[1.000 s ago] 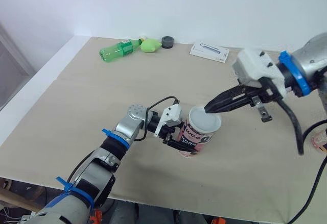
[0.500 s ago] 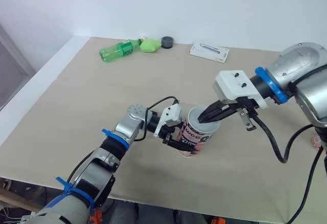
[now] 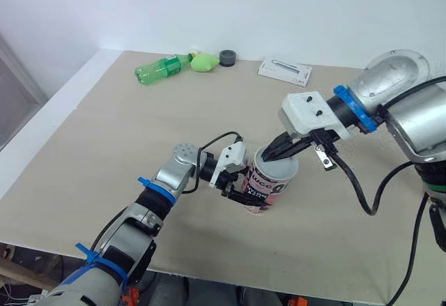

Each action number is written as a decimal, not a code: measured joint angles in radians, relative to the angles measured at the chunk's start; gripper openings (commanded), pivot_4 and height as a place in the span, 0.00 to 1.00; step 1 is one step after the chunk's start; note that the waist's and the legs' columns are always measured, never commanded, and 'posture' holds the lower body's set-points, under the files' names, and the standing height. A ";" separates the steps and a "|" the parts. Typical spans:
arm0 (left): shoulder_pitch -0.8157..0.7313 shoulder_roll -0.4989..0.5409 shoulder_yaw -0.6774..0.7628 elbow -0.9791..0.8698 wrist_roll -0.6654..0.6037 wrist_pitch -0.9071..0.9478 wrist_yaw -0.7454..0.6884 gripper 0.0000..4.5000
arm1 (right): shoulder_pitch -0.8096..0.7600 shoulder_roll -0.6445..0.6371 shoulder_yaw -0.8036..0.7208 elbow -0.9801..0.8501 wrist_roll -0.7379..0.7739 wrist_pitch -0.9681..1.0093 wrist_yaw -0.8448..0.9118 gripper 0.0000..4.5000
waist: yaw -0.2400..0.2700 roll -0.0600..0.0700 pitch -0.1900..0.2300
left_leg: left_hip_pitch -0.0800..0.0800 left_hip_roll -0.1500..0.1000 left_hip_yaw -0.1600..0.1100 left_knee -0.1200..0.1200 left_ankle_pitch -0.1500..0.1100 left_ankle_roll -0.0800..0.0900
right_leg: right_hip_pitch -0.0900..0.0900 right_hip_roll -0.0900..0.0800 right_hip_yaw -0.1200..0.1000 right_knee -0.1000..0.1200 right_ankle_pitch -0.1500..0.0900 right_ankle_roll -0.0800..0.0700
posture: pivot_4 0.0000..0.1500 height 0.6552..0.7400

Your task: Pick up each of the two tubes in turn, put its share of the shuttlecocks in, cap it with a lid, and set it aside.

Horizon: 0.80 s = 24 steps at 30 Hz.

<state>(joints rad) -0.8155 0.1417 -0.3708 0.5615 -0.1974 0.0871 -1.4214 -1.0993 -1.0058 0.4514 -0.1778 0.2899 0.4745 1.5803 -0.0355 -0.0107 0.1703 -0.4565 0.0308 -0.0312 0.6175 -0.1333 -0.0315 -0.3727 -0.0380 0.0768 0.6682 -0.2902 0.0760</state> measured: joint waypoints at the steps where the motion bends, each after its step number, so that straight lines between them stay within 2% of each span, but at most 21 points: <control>1: 0.001 0.000 -0.001 -0.001 0.000 0.001 0.001 0.68 | 0.005 -0.006 0.007 -0.002 -0.005 -0.017 0.000 0.03 | 0.000 0.000 0.000 | 0.002 0.000 0.000 0.000 0.000 0.000 | 0.001 0.000 0.000 0.000 -0.002 -0.003 | 1.00 0.87; 8: 0.005 0.004 -0.009 -0.002 0.009 0.006 0.013 0.68 | 0.057 -0.037 0.008 -0.050 -0.026 -0.055 -0.006 0.03 | 0.000 -0.007 -0.006 | 0.010 0.001 0.000 -0.001 -0.001 -0.001 | 0.007 0.000 0.000 0.000 -0.005 -0.004 | 1.00 0.87; 17: 0.019 0.006 -0.007 -0.002 0.014 0.001 0.007 0.68 | 0.107 -0.012 -0.032 -0.093 -0.044 0.023 -0.009 0.03 | 0.000 -0.015 -0.020 | 0.015 0.001 0.001 -0.008 -0.001 -0.002 | 0.008 0.000 0.000 -0.001 -0.007 -0.009 | 1.00 0.87; 24: 0.019 0.004 -0.008 -0.001 0.015 -0.002 0.002 0.68 | 0.138 -0.004 -0.082 -0.100 -0.018 0.088 -0.009 0.03 | 0.001 -0.015 -0.020 | 0.018 0.001 0.001 -0.012 -0.001 -0.002 | 0.009 0.000 0.000 -0.001 -0.010 -0.009 | 1.00 0.87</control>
<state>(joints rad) -0.7966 0.1461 -0.3783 0.5601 -0.1820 0.0850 -1.4195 -0.9609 -1.0096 0.3695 -0.2779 0.2717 0.5627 1.5710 -0.0347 -0.0262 0.1506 -0.4390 0.0320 -0.0304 0.6054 -0.1346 -0.0336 -0.3636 -0.0382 0.0768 0.6675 -0.3001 0.0673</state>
